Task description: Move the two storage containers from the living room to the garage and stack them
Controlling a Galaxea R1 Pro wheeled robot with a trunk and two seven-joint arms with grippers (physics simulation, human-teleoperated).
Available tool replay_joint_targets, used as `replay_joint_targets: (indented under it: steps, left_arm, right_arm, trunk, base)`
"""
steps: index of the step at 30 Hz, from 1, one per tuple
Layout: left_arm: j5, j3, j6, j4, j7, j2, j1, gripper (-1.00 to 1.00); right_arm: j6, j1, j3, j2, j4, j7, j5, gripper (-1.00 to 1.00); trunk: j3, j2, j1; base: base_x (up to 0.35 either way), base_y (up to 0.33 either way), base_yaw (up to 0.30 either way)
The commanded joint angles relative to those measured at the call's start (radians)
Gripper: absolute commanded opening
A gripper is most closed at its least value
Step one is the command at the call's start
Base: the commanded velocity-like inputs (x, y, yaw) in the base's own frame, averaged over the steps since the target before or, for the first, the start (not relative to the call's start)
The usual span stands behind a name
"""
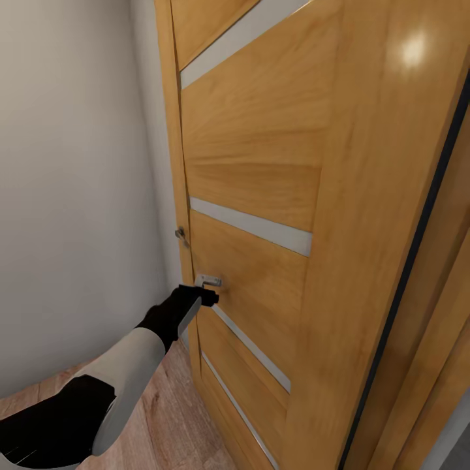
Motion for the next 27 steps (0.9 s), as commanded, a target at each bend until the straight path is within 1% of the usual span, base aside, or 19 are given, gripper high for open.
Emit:
replay_joint_targets:
  steps: [1,6,12,15,27]
  left_arm:
    - [0.045,-0.007,0.000,0.000,0.001,-0.015,0.000,1.00]
    - [0.045,-0.006,0.000,0.004,0.001,-0.015,0.000,1.00]
    - [0.045,-0.006,-0.001,0.004,0.001,-0.015,0.000,1.00]
    - [0.045,-0.006,-0.001,0.004,0.001,-0.015,0.000,1.00]
    - [0.044,-0.007,-0.001,0.004,0.001,-0.015,0.000,1.00]
  right_arm:
    - [-0.003,0.000,-0.001,0.000,0.001,0.000,0.003,1.00]
    - [-0.003,0.000,-0.001,0.000,0.001,0.000,0.003,1.00]
    - [-0.003,0.000,-0.001,0.000,0.001,0.000,0.003,1.00]
    - [-0.003,0.000,-0.001,0.000,0.001,0.000,0.003,1.00]
    - [-0.003,0.000,-0.001,0.000,0.001,0.000,0.003,1.00]
  trunk:
    - [-0.001,0.000,0.000]
    - [-0.001,0.000,0.000]
    - [0.001,0.000,0.000]
    - [0.001,0.000,0.000]
    - [0.002,0.000,0.000]
  base:
    - [0.000,0.000,0.000]
    - [0.000,0.000,-0.013]
    - [0.000,0.000,-0.212]
    - [0.000,0.000,-0.123]
    - [0.000,0.000,-0.010]
